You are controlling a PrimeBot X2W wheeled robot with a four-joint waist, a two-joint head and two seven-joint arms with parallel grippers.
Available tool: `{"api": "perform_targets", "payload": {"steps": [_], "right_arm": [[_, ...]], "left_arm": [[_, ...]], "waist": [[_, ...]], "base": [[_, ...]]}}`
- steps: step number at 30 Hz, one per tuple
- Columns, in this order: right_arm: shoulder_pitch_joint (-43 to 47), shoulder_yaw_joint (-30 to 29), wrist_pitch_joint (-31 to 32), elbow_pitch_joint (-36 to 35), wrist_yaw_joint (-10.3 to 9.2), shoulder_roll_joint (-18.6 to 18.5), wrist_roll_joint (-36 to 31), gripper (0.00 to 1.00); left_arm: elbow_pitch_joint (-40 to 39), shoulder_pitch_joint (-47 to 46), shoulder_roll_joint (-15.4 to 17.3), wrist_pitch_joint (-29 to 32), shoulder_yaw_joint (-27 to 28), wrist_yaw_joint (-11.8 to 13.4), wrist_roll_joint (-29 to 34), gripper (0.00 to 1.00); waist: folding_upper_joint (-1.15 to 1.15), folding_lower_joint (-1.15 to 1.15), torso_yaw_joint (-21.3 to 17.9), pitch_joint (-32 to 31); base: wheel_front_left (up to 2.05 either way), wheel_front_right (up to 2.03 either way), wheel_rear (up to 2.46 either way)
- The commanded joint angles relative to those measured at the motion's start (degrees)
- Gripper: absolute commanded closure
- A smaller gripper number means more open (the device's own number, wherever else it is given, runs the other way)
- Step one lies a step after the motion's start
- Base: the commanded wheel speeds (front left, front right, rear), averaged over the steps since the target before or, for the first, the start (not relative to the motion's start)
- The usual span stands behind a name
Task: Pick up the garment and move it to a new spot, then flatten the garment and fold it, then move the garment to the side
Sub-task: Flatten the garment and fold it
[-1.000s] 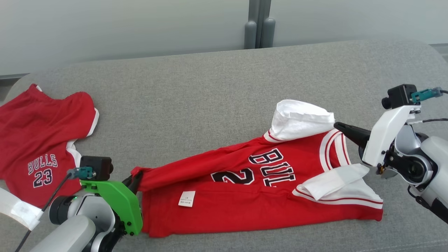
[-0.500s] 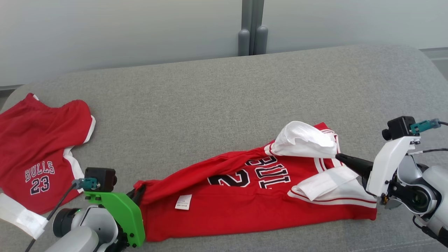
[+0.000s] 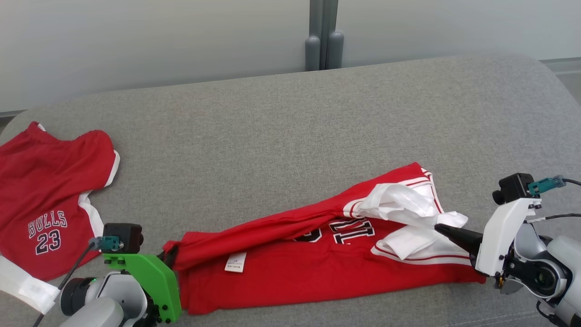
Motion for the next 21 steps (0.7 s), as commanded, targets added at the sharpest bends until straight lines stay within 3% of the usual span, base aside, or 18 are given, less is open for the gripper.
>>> {"api": "perform_targets", "payload": {"steps": [1, 11, 12, 14, 15, 16, 17, 19, 21], "right_arm": [[1.1, 0.1, 0.4, 0.4, 0.02, -0.3, -0.1, 1.0], [1.7, -0.5, 1.3, 0.9, 0.02, 0.8, -0.8, 1.0], [1.8, -0.5, 1.3, 1.1, 0.02, 0.9, -0.9, 0.96], [2.0, -0.6, 1.7, 1.4, 0.02, 1.0, -1.0, 0.58], [2.0, -0.7, 1.9, 1.6, 0.02, 1.1, -1.2, 0.48], [2.1, -0.7, 2.0, 1.8, 0.02, 1.1, -1.4, 0.25], [2.2, -1.0, 2.5, 2.2, 0.02, 1.3, -1.4, 0.0], [2.2, -1.3, 2.8, 2.4, 0.02, 1.4, -1.5, 0.0], [2.4, -1.6, 3.2, 2.7, 0.02, 1.3, -1.6, 0.0]], "left_arm": [[0.7, 0.4, 0.0, -0.3, 0.1, 0.0, 0.2, 1.0], [2.3, 0.1, -1.1, 0.2, -0.7, -0.8, 0.1, 1.0], [2.4, 0.1, -1.3, 0.3, -1.0, -0.9, 0.1, 1.0], [2.7, 0.3, -1.6, 0.6, -1.4, -0.9, 0.3, 0.94], [2.8, 0.4, -1.7, 0.6, -1.5, -0.9, 0.3, 0.92], [2.9, 0.5, -1.8, 0.6, -1.6, -0.9, 0.3, 0.89], [3.2, 0.7, -2.0, 0.6, -1.6, -0.8, 0.1, 0.63], [3.6, 0.8, -2.1, 0.7, -1.7, -0.7, 0.0, 0.0], [3.9, 0.8, -2.1, 0.7, -1.7, -0.6, -0.1, 0.0]], "waist": [[0.0, 0.0, 0.1, 0.0], [0.0, 0.0, -0.1, 0.2], [0.0, 0.0, -0.1, 0.2], [0.0, 0.0, -0.2, 0.1], [0.0, 0.0, -0.2, 0.1], [0.0, 0.0, -0.2, 0.0], [0.0, 0.0, -0.2, -0.1], [0.0, 0.0, -0.2, -0.1], [0.0, 0.0, -0.2, -0.3]], "base": [[0.0, 0.0, 0.0], [0.0, 0.0, 0.0], [0.0, 0.0, 0.0], [0.0, 0.0, 0.0], [0.0, 0.0, 0.0], [0.0, 0.0, 0.0], [0.0, 0.0, 0.0], [0.0, 0.0, 0.0], [0.0, 0.0, 0.0]]}}
